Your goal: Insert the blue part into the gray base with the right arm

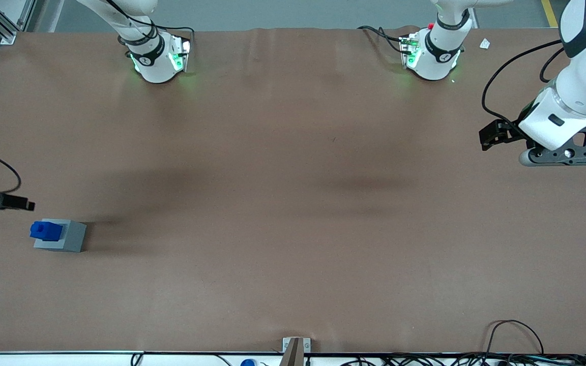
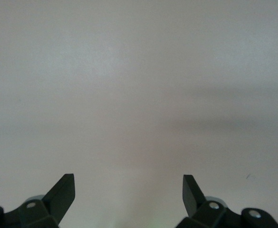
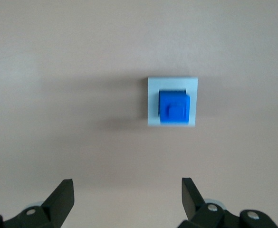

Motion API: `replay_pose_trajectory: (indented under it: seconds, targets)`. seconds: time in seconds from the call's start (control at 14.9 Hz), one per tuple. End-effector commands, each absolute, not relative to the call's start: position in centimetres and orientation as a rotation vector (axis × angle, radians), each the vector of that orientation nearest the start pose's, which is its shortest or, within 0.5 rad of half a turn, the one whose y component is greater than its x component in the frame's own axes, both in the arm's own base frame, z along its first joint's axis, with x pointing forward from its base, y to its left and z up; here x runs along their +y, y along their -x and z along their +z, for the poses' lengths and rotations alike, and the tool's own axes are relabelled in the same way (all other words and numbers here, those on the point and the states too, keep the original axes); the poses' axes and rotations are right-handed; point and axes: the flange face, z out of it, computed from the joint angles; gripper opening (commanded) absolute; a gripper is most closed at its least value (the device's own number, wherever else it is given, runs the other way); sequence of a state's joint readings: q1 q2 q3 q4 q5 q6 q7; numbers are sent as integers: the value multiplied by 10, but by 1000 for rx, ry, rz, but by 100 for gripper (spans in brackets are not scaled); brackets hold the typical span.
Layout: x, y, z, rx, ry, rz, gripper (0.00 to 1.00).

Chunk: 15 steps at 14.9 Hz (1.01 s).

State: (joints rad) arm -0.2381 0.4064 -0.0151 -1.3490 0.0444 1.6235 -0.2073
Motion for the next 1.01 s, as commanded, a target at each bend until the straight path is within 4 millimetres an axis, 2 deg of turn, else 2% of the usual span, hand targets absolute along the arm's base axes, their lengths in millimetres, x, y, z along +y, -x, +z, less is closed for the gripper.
replay_pose_trajectory:
  seconds: [0.0,0.2,0.34,0.4,0.54,0.74,0.94]
  targets:
    - [-123,-614,545,119,3077,206,100]
    - [-90,-582,605,179,3108,182,100]
    - [-52,-568,631,211,3146,170,100]
    - [-34,-566,636,228,3180,172,100]
    - [-21,-567,636,211,3185,164,100]
    - [-19,-568,644,215,3188,129,100]
    - [-23,-570,644,222,3187,124,100]
